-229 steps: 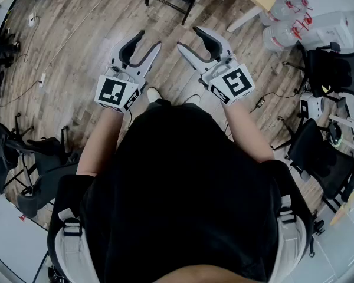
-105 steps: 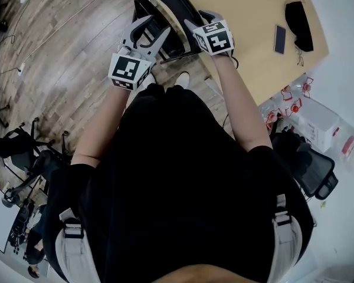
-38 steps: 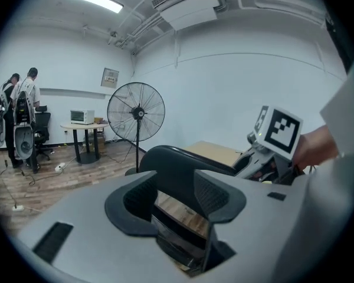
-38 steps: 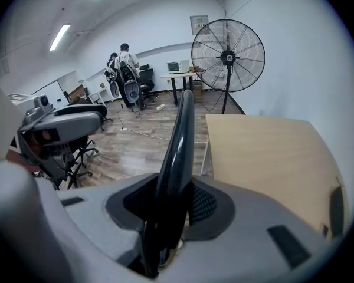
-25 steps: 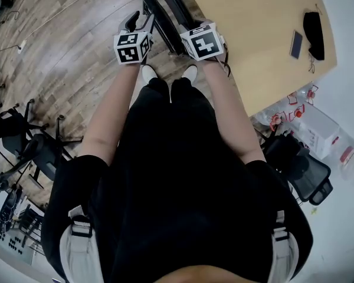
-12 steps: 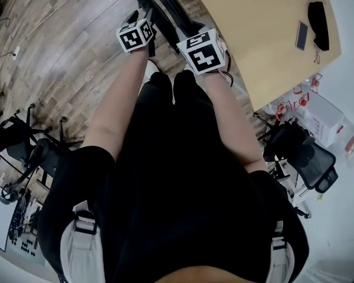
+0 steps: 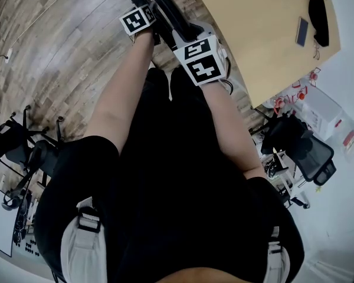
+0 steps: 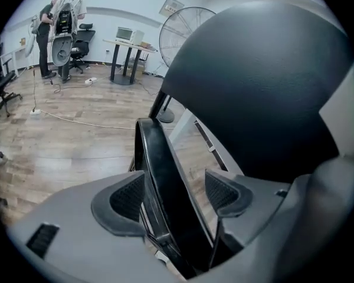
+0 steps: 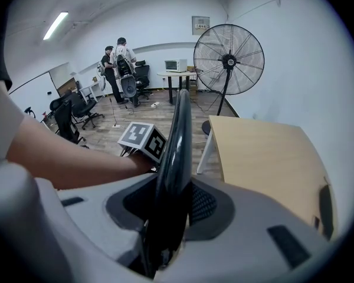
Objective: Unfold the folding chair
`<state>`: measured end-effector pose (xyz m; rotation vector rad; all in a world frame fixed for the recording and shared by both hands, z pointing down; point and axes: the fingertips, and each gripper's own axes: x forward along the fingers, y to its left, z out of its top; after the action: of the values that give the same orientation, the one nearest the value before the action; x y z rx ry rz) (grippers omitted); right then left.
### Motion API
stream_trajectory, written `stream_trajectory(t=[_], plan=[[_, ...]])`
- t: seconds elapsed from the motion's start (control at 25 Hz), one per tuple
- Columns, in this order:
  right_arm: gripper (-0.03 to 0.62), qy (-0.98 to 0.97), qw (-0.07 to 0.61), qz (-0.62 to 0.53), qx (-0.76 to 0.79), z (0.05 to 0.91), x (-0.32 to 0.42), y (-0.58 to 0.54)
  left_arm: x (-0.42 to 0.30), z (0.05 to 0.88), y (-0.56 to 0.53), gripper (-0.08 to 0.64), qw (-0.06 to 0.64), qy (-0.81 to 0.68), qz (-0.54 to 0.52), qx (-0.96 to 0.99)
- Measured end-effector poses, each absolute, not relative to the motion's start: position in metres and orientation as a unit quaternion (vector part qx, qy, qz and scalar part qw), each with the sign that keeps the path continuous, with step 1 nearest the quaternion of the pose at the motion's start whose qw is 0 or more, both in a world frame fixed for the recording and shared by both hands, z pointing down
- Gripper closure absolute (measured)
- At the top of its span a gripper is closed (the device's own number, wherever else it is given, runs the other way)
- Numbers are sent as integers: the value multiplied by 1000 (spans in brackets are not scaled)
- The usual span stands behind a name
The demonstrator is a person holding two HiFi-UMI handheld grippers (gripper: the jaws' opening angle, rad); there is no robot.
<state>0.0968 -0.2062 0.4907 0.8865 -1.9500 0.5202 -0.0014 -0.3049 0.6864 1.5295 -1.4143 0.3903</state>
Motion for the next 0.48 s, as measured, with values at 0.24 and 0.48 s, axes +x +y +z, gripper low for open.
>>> stream_trajectory(t=[0.24,0.48], plan=[[468,-787,453,212,360,491,98,-207,7,701,-308,247,504,-586,186,607],[468,-789,453,212,357,492,95,-205,27,737,-295,249,558,-559,207,577]])
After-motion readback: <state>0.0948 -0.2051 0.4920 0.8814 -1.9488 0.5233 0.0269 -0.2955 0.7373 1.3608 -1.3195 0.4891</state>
